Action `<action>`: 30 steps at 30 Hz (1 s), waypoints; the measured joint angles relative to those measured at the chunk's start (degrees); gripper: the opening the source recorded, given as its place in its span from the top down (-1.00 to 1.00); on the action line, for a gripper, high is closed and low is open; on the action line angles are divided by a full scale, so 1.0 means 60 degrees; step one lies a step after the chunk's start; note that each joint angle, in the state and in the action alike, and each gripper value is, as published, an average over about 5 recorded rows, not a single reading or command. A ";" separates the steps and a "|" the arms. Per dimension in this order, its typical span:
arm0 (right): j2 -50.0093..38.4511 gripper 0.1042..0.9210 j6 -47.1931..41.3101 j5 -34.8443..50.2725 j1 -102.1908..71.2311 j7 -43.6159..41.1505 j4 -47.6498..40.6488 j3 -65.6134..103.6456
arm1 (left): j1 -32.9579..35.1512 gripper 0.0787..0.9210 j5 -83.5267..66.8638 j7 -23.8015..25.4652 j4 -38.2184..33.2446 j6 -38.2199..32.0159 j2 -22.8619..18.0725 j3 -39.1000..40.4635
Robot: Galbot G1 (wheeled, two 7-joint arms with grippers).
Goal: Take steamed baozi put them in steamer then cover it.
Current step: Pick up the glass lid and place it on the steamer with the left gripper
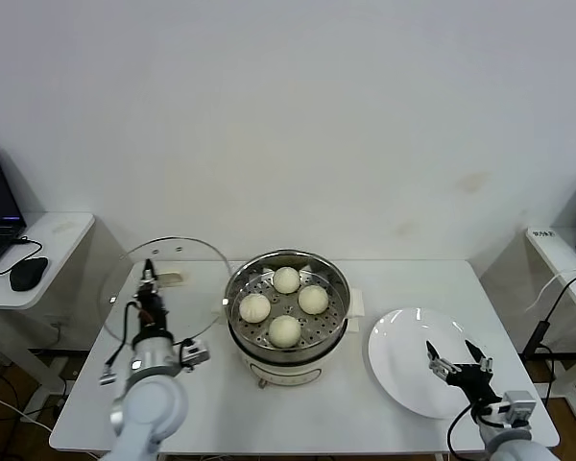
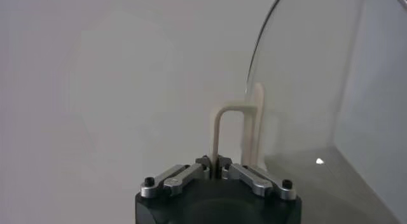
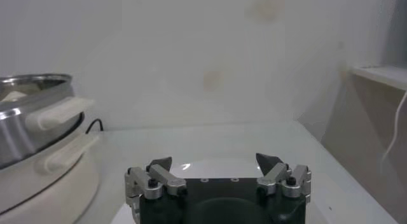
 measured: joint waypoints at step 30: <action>0.0142 -0.76 -0.0034 -0.0380 0.0303 -0.0196 -0.0481 0.0044 | -0.1678 0.87 0.1669 0.1290 0.1344 0.0405 -0.2344 0.3102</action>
